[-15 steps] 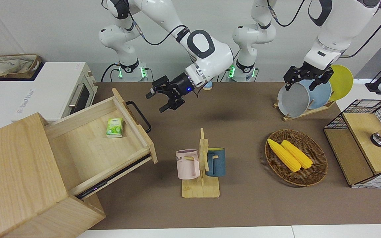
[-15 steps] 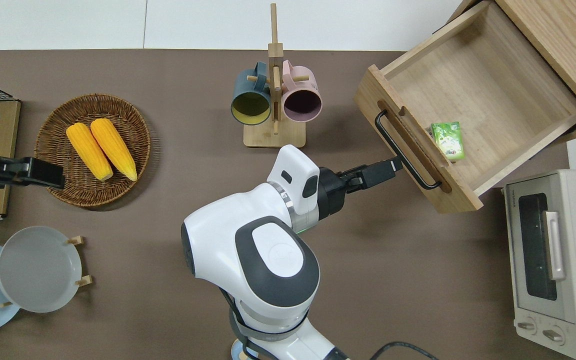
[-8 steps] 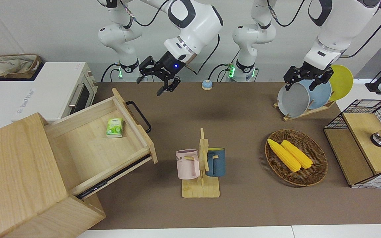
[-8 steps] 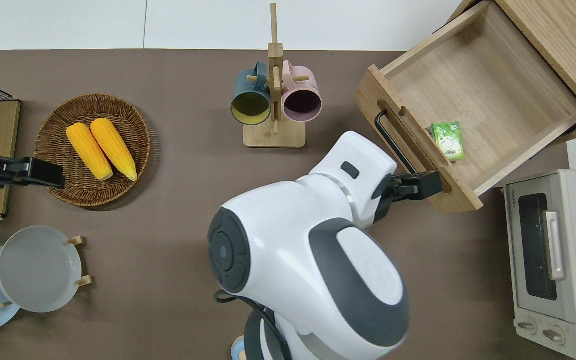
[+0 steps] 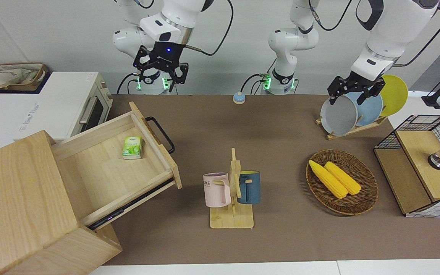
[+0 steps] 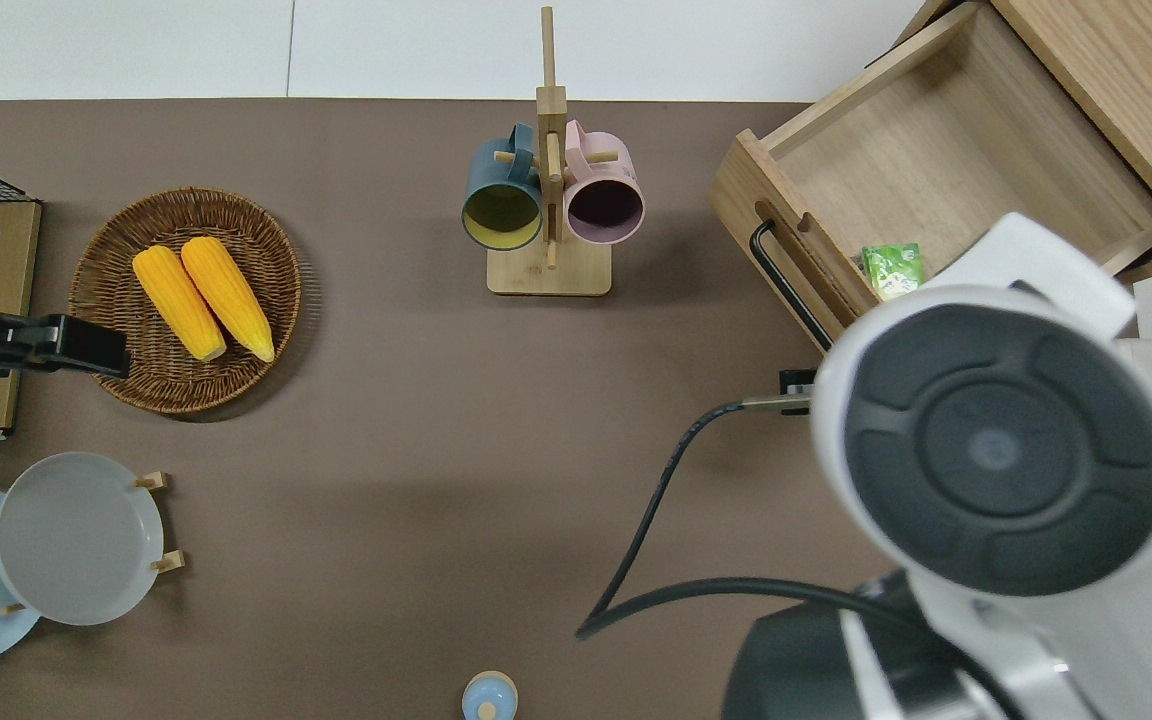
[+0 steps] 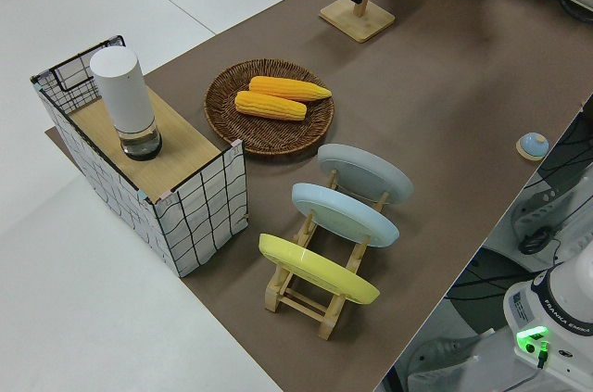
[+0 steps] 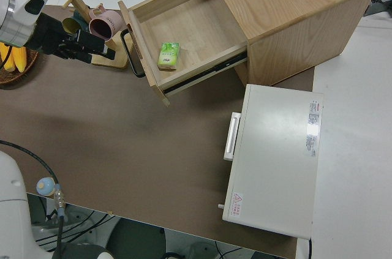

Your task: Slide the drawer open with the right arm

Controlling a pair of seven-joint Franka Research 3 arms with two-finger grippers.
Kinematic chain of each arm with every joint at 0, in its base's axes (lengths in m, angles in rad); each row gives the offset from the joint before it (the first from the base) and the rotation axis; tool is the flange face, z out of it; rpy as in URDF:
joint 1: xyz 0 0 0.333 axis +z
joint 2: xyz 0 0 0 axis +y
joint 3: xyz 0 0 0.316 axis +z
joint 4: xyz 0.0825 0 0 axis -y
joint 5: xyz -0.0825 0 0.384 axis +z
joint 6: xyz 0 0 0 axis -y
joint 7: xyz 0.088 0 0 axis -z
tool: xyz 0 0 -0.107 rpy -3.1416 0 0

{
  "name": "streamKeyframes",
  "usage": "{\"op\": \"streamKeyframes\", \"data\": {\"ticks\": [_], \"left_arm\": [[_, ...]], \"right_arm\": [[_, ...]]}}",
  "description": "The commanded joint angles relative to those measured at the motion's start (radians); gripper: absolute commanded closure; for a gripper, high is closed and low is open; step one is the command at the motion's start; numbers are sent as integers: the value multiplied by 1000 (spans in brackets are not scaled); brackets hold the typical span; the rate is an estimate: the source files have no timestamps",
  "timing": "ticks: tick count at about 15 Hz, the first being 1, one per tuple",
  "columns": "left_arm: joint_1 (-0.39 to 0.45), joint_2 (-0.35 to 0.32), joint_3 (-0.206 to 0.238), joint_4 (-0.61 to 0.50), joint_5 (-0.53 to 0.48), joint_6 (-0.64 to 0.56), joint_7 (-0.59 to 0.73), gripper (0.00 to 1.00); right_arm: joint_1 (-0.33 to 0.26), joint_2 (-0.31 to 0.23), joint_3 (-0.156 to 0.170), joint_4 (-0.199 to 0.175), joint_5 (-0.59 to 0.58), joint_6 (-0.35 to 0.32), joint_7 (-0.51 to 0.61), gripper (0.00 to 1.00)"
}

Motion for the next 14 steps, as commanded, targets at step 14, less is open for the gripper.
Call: {"op": "streamKeyframes", "data": {"ticks": [14], "left_arm": [[-7, -4, 0, 9, 18, -18, -10, 7]], "right_arm": [[-459, -40, 8, -33, 424, 105, -473, 11]]}}
